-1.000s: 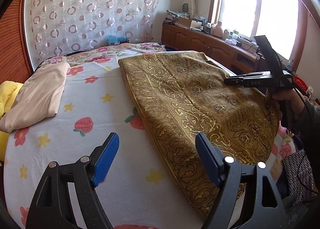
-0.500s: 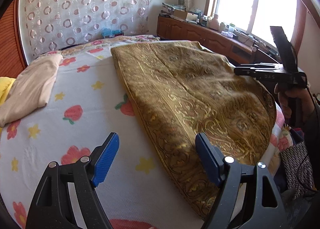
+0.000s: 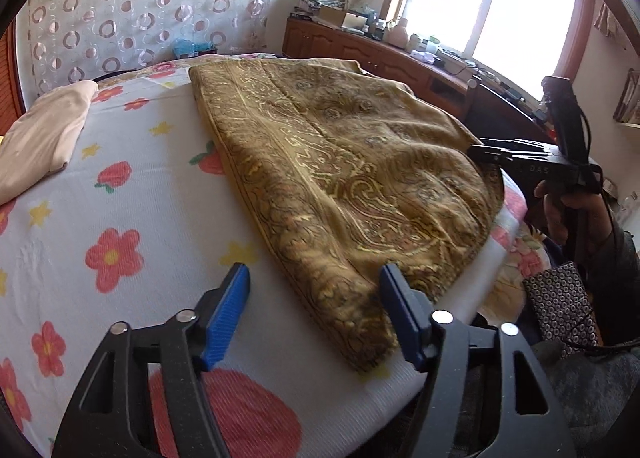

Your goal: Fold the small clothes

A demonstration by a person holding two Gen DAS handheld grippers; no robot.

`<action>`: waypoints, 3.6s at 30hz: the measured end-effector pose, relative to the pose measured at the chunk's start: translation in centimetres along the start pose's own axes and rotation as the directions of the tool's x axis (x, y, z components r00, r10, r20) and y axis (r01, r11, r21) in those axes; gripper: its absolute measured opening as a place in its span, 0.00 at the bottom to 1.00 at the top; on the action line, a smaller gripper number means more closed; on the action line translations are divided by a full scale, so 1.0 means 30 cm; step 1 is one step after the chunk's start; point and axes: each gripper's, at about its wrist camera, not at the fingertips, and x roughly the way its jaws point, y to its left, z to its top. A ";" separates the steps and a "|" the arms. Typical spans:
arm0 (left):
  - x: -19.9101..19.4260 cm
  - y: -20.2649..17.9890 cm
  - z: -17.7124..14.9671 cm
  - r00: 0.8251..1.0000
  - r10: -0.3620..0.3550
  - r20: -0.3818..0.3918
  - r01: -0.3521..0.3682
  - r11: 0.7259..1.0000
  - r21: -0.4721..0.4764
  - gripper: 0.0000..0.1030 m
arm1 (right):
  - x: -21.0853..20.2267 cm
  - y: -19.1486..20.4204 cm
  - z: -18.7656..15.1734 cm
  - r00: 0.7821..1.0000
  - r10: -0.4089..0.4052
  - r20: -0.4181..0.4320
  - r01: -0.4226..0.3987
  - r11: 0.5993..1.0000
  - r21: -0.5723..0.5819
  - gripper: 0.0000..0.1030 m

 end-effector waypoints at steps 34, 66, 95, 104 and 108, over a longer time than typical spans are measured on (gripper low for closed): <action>-0.085 0.009 0.396 0.965 -0.078 0.250 0.088 0.996 -0.030 0.03 | -0.181 0.225 -0.056 0.979 0.182 0.094 -0.161 0.967 -0.200 0.69; 0.037 0.232 0.532 0.971 0.102 0.215 -0.073 0.987 -0.141 0.03 | 0.068 0.099 0.352 0.975 0.118 0.187 -0.084 0.980 -0.182 0.10; 0.326 0.433 0.659 0.988 0.145 0.049 -0.137 0.982 -0.132 0.57 | 0.391 0.027 0.571 0.996 0.061 0.063 -0.052 0.988 -0.149 0.33; 0.410 0.466 0.678 0.989 0.148 -0.013 -0.149 0.983 -0.111 0.57 | 0.242 0.051 0.523 0.995 0.011 0.103 0.001 0.993 -0.117 0.49; 0.423 0.475 0.672 0.987 0.157 -0.027 -0.159 0.980 -0.116 0.57 | 0.204 0.049 0.490 0.996 0.013 0.092 -0.007 0.998 -0.061 0.52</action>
